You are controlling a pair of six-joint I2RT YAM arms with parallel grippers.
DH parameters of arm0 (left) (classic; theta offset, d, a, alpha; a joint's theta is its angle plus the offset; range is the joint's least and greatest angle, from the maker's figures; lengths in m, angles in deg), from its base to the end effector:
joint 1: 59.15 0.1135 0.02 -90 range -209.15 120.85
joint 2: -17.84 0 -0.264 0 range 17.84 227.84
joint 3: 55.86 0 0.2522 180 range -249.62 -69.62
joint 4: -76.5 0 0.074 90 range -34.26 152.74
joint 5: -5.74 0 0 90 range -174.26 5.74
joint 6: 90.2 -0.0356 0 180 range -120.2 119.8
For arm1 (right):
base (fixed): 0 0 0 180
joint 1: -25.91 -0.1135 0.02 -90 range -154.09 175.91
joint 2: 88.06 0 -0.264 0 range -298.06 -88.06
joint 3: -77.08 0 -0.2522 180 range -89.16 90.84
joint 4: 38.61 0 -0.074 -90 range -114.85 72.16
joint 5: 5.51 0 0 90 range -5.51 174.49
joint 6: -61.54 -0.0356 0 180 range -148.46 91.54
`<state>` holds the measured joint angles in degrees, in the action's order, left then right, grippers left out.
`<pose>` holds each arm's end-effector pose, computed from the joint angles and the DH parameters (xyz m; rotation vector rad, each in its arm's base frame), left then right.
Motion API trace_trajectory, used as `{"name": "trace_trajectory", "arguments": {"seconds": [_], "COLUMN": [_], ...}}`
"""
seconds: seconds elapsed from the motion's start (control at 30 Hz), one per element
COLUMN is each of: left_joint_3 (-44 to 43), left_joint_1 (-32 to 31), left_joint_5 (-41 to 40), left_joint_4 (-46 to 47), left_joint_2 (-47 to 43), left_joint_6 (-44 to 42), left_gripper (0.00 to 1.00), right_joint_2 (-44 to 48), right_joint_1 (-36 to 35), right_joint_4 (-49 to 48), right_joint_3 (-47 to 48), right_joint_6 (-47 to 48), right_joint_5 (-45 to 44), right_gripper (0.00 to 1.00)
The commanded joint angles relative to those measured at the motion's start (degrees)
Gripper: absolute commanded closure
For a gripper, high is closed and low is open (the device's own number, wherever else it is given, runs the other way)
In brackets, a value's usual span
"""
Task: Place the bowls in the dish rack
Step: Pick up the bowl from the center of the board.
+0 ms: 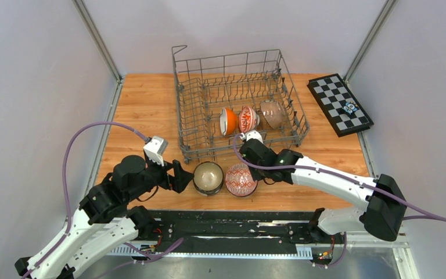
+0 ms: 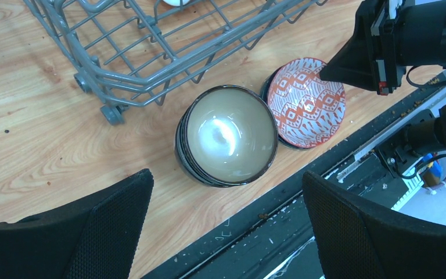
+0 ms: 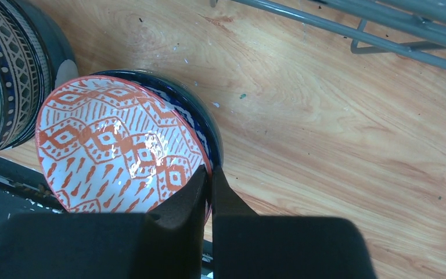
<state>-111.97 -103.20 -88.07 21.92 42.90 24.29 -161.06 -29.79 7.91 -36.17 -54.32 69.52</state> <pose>0.0716 -0.0660 0.3117 0.3042 2.0279 -0.7001 0.1536 0.2089 0.2522 -0.5302 2.4142 0.2976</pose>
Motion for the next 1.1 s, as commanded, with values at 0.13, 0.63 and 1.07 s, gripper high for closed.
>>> {"name": "trace_trajectory", "arguments": {"seconds": [0.13, 0.63, 1.07], "left_joint_3": [0.06, -0.69, -3.17], "left_joint_1": [0.20, 0.04, -12.60], "left_joint_5": [1.40, 6.97, -1.06], "left_joint_4": [0.53, 3.79, 8.30], "left_joint_2": [0.57, 4.95, 12.03], "left_joint_6": [0.39, 2.86, 8.40], "left_gripper": [0.00, 0.03, 0.08], "right_joint_2": [2.61, 4.83, 3.22], "right_joint_1": [-3.04, -6.44, -12.50], "right_joint_4": [3.35, 7.01, 11.41], "right_joint_3": [2.62, 7.53, 17.67], "right_joint_6": [-1.19, -0.96, 0.02], "right_joint_5": [-4.06, -8.31, -13.31], "right_gripper": [0.97, 0.97, 0.97]}}
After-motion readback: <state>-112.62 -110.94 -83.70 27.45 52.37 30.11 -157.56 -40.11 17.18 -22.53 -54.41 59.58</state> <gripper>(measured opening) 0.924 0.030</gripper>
